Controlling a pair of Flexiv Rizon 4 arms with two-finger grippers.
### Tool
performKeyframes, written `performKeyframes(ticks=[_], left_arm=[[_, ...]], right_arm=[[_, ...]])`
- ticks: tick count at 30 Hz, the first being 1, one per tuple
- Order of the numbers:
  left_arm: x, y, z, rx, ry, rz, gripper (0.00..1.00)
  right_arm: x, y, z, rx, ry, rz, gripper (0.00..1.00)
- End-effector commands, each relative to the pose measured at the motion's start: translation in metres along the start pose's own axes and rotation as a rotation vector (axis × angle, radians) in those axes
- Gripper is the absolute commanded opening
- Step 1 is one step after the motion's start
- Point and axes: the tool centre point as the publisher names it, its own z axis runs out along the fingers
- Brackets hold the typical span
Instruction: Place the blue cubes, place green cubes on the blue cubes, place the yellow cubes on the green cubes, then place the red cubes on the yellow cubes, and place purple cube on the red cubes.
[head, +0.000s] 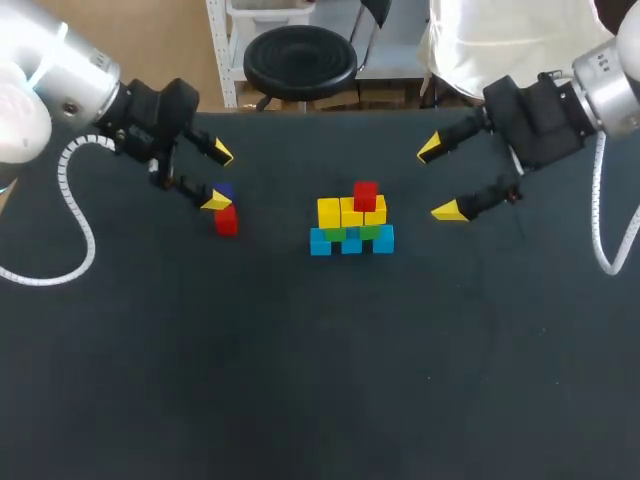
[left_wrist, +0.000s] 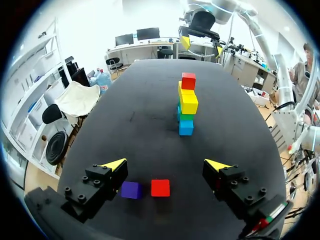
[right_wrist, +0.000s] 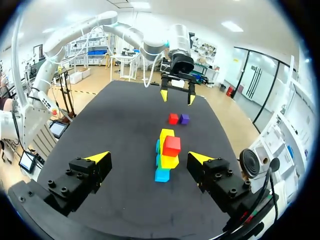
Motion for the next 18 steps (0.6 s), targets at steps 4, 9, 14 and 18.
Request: performKeyframes(ticks=[4,9,14,18], left_arm=[[0.002,0.003,0.016,0.007,0.04,0.033,1.0],[0.038,0.013,0.022,-0.011,0.078,-0.031,1.0],[0.057,0.014,0.024,-0.01,0.113,-0.049,1.0],[0.072,0.013,0.025,0.021,0.142,-0.069,1.0]], right_arm=[[0.0,0.0,0.0,0.0,-0.002,-0.001,1.0],[0.0,0.0,0.0,0.0,-0.002,-0.001,1.0],[0.0,0.0,0.0,0.0,-0.002,-0.001,1.0],[0.0,0.0,0.0,0.0,-0.002,-0.001,1.0]])
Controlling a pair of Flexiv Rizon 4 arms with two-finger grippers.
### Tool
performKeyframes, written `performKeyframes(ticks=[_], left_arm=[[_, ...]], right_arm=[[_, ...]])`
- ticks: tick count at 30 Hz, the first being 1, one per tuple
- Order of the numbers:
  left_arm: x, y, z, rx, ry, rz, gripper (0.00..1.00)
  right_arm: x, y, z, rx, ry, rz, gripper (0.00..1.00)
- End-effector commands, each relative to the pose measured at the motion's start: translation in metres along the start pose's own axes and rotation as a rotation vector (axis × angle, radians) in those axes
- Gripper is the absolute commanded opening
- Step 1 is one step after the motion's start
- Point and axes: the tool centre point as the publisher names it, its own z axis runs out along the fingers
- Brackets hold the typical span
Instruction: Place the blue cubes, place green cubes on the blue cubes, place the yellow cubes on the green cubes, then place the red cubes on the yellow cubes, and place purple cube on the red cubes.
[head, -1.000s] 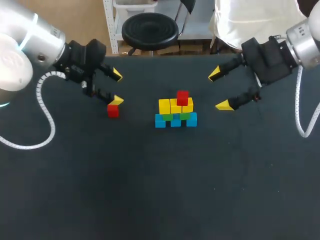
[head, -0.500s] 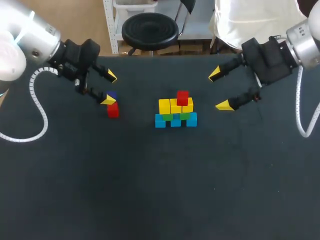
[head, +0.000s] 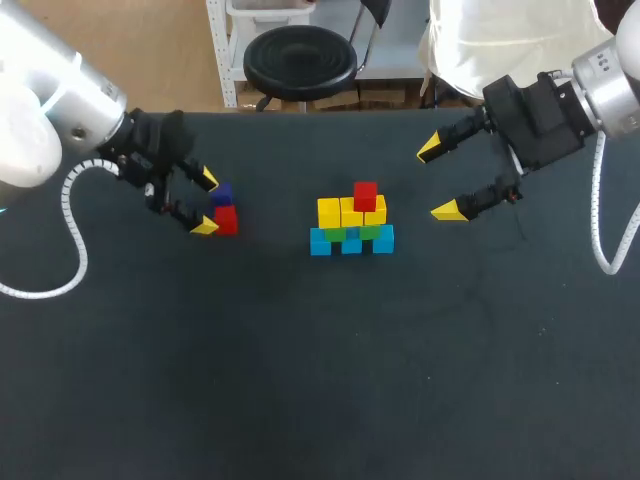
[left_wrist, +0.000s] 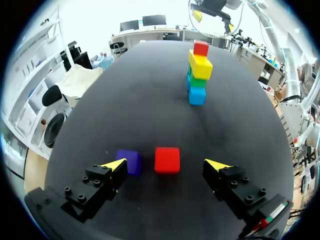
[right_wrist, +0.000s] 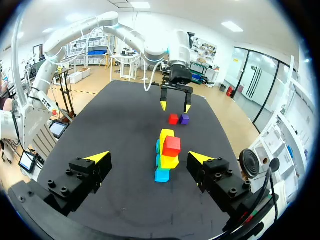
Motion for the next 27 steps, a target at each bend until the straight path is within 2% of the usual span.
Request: performKeyframes(ticks=[1,12,20,27], left_arm=[[0.009,0.005,0.003,0.037,0.028,-0.014,1.0],[0.018,-0.002,0.004,0.073,0.039,-0.043,1.0],[0.017,-0.015,0.005,0.091,0.044,-0.055,1.0],[0.003,-0.02,0.009,0.104,0.025,-0.032,1.0]], right_arm=[[0.001,0.0,0.0,0.0,-0.003,-0.001,1.0],[0.001,0.0,0.0,0.0,-0.003,-0.001,1.0],[0.001,0.0,0.0,0.0,-0.003,-0.001,1.0],[0.001,0.0,0.0,0.0,-0.003,-0.001,1.0]])
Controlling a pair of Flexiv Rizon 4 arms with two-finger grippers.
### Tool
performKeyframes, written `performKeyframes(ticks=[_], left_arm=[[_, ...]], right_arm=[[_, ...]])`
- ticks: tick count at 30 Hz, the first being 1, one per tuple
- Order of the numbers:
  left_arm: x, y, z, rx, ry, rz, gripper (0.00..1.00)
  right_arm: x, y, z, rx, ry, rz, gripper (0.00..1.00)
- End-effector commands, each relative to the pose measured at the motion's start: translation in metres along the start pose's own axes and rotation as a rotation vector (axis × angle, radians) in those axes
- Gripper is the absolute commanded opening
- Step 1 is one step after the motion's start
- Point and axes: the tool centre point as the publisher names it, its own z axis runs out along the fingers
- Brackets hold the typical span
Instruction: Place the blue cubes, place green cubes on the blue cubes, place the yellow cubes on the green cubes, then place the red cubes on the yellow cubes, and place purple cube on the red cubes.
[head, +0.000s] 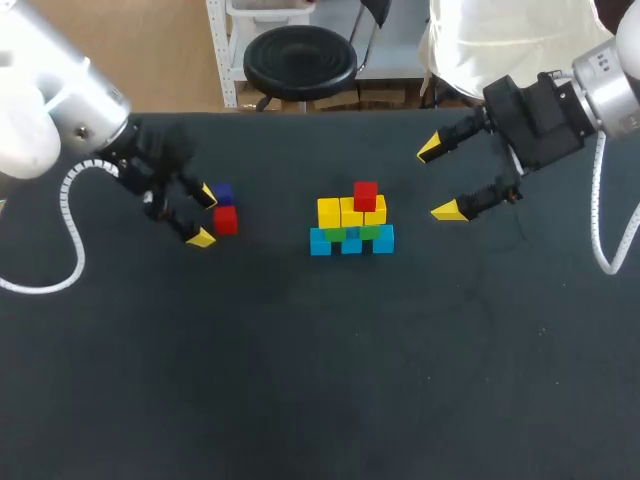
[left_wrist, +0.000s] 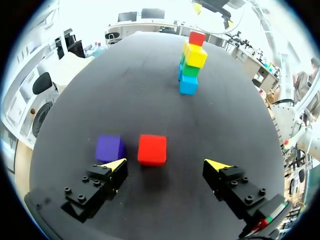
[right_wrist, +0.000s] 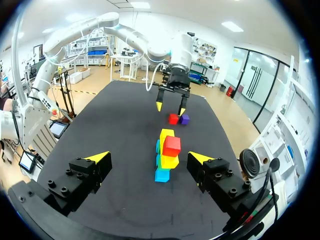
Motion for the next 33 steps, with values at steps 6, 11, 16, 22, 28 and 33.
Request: performKeyframes(ticks=[6,11,16,22,28,33], left_arm=[[-0.008,-0.001,0.01,0.015,0.004,0.017,1.0],[-0.011,-0.003,0.012,0.015,-0.009,0.017,1.0],[-0.017,-0.005,0.01,0.005,-0.016,0.026,1.0],[-0.017,-0.006,0.013,-0.001,-0.016,0.019,0.53],[-0.017,-0.008,0.016,-0.021,-0.008,0.0,0.22],[-0.019,-0.01,0.015,-0.052,-0.004,0.003,0.0]], right_arm=[[0.0,0.0,0.0,0.0,-0.003,-0.001,1.0],[0.0,0.0,0.0,0.0,-0.003,-0.001,1.0],[0.0,0.0,0.0,0.0,-0.003,-0.001,1.0],[0.0,0.0,0.0,0.0,-0.003,-0.001,1.0],[0.0,0.0,0.0,0.0,-0.003,-0.001,1.0],[0.0,0.0,0.0,0.0,-0.003,-0.001,1.0]])
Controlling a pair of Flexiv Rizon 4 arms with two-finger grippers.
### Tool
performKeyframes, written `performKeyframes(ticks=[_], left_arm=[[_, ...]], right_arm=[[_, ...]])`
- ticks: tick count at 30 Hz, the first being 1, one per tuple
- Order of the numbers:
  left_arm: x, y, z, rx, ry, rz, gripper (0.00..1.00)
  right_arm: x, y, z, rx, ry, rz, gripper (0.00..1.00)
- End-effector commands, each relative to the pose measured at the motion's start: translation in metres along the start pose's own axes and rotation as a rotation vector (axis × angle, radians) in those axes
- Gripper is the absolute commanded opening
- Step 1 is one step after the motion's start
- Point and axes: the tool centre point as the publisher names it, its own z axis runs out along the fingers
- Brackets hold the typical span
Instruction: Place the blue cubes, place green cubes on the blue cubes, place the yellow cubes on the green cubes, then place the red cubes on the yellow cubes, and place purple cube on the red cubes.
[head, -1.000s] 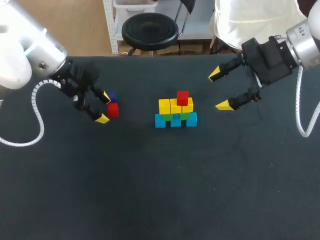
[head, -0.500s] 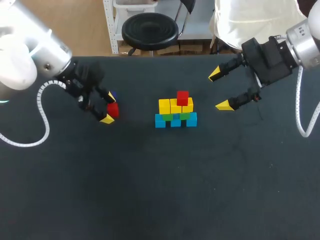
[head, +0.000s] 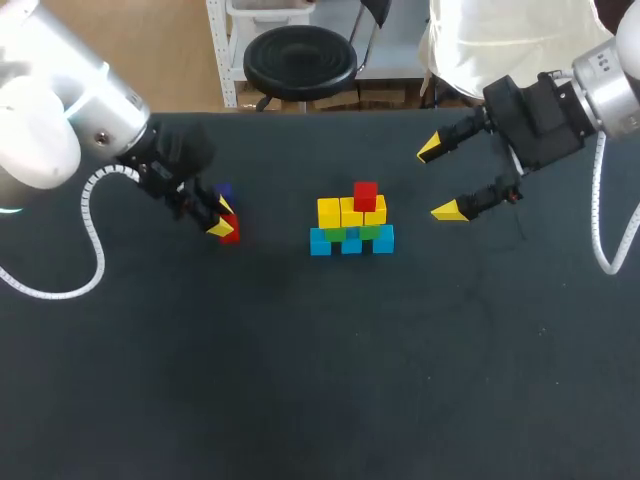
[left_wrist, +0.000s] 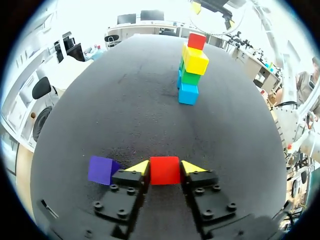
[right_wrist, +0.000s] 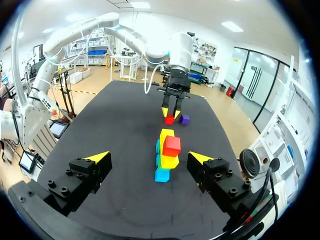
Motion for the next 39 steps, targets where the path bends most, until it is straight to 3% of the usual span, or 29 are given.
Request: performKeyframes(ticks=[1,5,10,21,32,33,36,39], left_arm=[[0.0,-0.009,-0.001,-0.028,0.01,0.005,0.0],[-0.002,-0.014,-0.005,-0.041,-0.012,0.01,0.0],[-0.02,-0.022,-0.014,-0.025,-0.044,0.062,0.0],[-0.035,-0.047,-0.002,0.011,0.002,0.071,0.0],[-0.025,-0.055,0.003,-0.059,0.008,-0.005,0.0],[-0.025,-0.056,0.005,-0.053,0.01,-0.01,0.02],[-0.024,-0.057,0.007,-0.041,0.021,-0.012,0.35],[-0.025,-0.058,0.008,-0.039,0.023,-0.013,0.5]], right_arm=[[0.0,0.0,0.0,0.0,-0.003,-0.001,1.0],[0.0,0.0,0.0,0.0,-0.003,-0.001,1.0],[0.0,0.0,0.0,0.0,-0.003,-0.001,1.0],[0.0,0.0,0.0,0.0,-0.003,-0.001,1.0],[0.0,0.0,0.0,0.0,-0.003,-0.001,1.0],[0.0,0.0,0.0,0.0,-0.003,-0.001,1.0],[0.0,0.0,0.0,0.0,-0.003,-0.001,1.0],[0.0,0.0,0.0,0.0,-0.003,-0.001,1.0]])
